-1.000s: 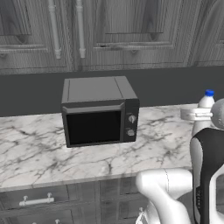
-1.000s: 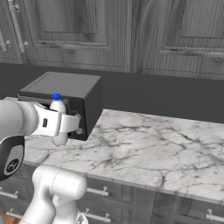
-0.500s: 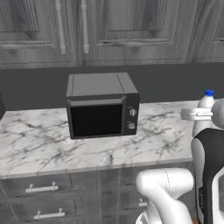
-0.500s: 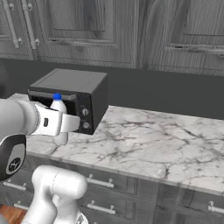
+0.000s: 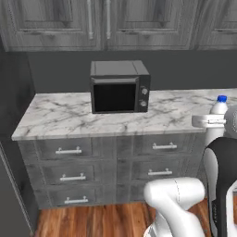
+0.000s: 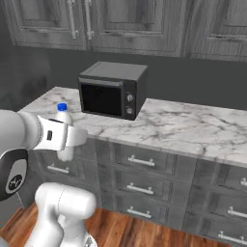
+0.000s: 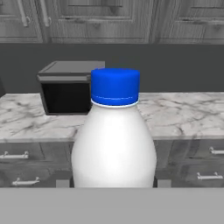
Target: Take the bottled waters from the counter and place them in the freezer to freeze. Close the freezer door after placing the bottles.
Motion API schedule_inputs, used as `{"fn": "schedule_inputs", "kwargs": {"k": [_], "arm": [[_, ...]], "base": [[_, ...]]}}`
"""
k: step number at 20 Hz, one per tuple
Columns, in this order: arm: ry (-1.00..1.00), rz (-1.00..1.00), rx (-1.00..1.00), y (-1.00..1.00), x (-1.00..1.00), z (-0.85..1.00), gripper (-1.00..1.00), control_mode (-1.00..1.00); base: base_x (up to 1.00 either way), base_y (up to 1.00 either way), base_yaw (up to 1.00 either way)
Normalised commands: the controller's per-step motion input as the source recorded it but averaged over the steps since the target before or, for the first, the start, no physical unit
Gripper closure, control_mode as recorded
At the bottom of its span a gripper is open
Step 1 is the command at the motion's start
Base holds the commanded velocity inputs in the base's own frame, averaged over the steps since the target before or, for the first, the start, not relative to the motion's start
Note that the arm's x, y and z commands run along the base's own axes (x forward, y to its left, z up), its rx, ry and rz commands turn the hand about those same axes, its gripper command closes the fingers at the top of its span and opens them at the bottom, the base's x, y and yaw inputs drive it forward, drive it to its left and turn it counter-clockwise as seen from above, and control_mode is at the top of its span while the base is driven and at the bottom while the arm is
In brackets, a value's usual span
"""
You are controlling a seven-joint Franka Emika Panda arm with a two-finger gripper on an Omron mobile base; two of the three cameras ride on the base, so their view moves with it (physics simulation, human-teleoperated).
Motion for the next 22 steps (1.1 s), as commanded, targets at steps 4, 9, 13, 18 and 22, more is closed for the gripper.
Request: {"fn": "schedule_inputs", "kwargs": {"k": [4,9,13,18,22], "arm": [[0.00,0.00,0.00,0.00,0.00,0.00,1.00,1.00],[0.00,0.00,0.00,0.00,0.00,0.00,1.00,1.00],[0.00,0.00,0.00,0.00,0.00,0.00,1.00,1.00],[0.00,0.00,0.00,0.00,0.00,0.00,1.00,1.00],[0.00,0.00,0.00,0.00,0.00,0.00,1.00,1.00]], "base": [[-1.00,0.43,0.09],[-0.85,0.47,0.01],[-0.44,0.98,0.00],[-0.29,1.00,-0.03],[-0.13,1.00,-0.18]]}}
